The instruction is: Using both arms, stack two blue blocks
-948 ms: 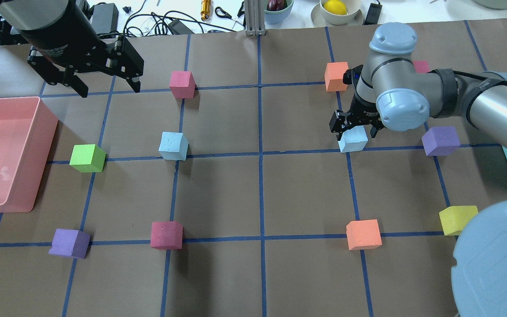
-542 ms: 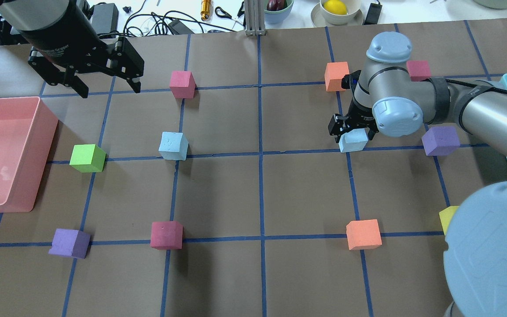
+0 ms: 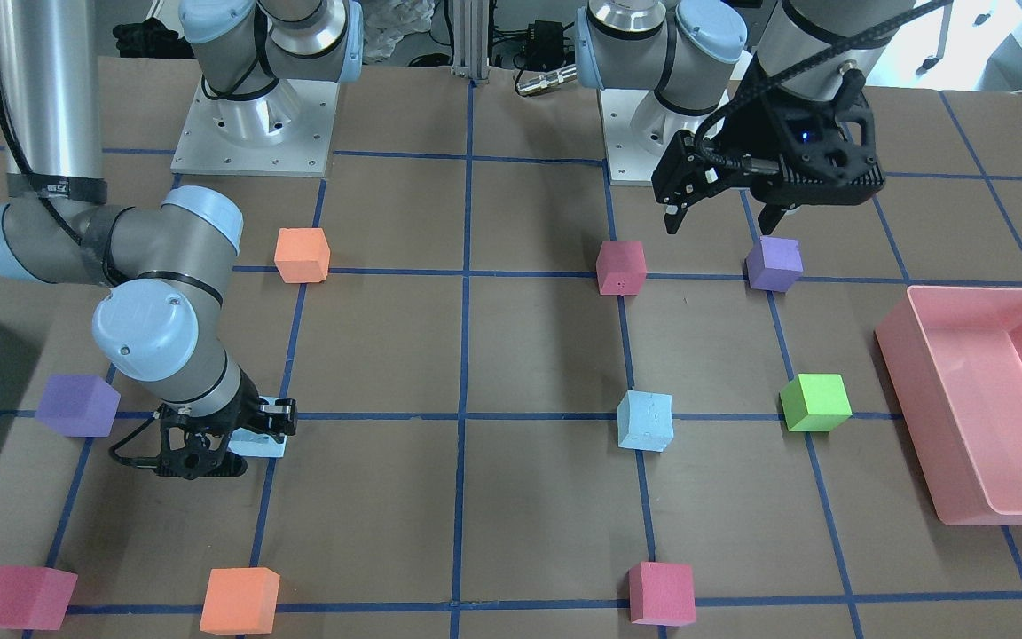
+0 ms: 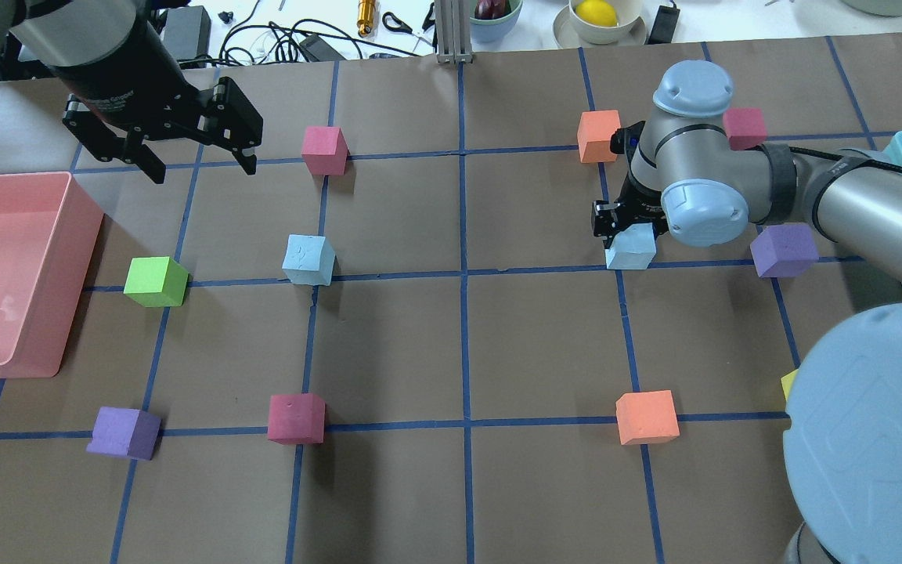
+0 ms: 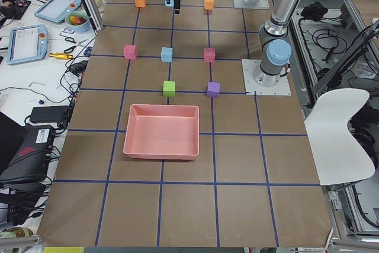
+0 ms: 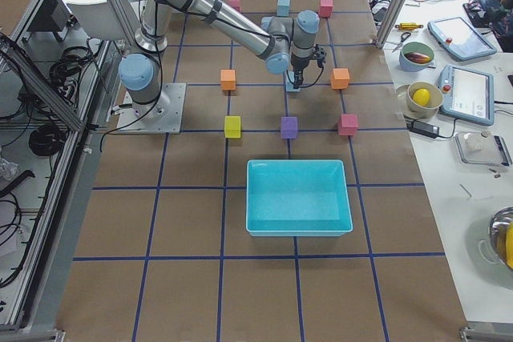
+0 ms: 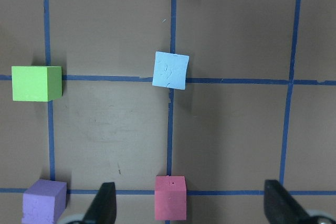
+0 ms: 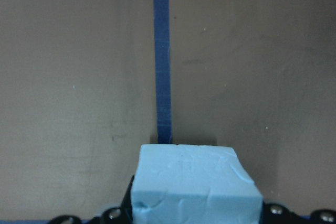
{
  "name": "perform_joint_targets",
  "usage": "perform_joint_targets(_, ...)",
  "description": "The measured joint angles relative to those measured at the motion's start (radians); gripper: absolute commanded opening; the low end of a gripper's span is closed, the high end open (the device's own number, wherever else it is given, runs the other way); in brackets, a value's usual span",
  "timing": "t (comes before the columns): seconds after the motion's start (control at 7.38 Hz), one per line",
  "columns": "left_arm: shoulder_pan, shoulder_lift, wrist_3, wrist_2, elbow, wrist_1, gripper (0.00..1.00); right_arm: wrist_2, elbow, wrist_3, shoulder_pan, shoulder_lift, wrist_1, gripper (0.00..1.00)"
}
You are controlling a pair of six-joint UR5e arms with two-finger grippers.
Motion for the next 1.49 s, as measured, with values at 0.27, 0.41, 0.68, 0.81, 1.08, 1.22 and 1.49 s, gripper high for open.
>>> perform_joint_targets(0.27,0.006,-0.058,0.068,0.013,-0.137,0.221,1.0,0.033,-0.167,0.096,0.026,0.01,0.122,0.0)
perform_joint_targets(0.41,0.01,-0.094,0.113,0.031,-0.205,0.331,1.0,0.066,-0.269,0.15,0.051,0.036,0.197,0.0)
perform_joint_targets(0.68,0.012,-0.186,0.138,0.053,-0.275,0.486,1.0,0.08,-0.437,0.276,0.139,0.135,0.25,0.0)
perform_joint_targets(0.81,0.013,-0.224,0.14,0.056,-0.283,0.519,1.0,0.078,-0.51,0.327,0.179,0.187,0.255,0.0)
perform_joint_targets(1.08,0.013,-0.282,0.144,0.057,-0.288,0.559,1.0,0.075,-0.629,0.368,0.246,0.284,0.257,0.0)
perform_joint_targets(1.22,0.013,-0.306,0.141,0.057,-0.287,0.567,1.0,0.075,-0.671,0.368,0.267,0.32,0.256,0.0)
perform_joint_targets(1.49,0.012,-0.336,0.138,0.051,-0.287,0.584,1.0,0.076,-0.708,0.357,0.293,0.371,0.249,0.0)
